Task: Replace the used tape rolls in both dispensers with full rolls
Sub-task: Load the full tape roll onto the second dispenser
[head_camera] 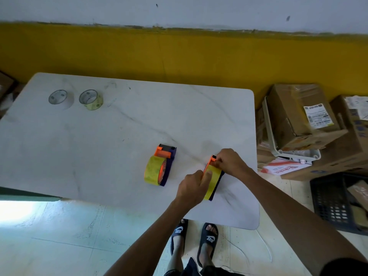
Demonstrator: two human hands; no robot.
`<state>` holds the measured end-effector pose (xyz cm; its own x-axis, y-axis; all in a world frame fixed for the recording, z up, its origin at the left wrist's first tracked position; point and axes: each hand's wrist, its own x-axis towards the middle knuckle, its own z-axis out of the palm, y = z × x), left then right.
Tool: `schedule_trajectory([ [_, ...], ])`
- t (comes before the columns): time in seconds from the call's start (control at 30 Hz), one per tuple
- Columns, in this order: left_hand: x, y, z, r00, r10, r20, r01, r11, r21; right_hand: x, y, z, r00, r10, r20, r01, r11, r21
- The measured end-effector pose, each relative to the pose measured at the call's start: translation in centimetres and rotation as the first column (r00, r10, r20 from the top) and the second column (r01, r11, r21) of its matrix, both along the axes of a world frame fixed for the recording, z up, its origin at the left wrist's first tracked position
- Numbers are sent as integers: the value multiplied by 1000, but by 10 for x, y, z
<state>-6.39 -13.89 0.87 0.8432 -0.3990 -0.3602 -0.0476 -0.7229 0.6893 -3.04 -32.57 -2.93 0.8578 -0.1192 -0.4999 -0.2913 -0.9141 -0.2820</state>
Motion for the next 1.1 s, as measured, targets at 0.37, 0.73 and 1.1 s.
schedule_trajectory([
  [0.37,0,7,-7,979,-135,152,106,977,183,-2,-24,-10,992,112,63,-119,983,138],
  [0.73,0,12,-6,965,-220,139,164,929,332,-15,-21,-45,935,-136,328,129,991,41],
  [1.1,3,21,-10,973,-217,77,185,935,301,0,-40,-45,911,-138,390,195,974,-112],
])
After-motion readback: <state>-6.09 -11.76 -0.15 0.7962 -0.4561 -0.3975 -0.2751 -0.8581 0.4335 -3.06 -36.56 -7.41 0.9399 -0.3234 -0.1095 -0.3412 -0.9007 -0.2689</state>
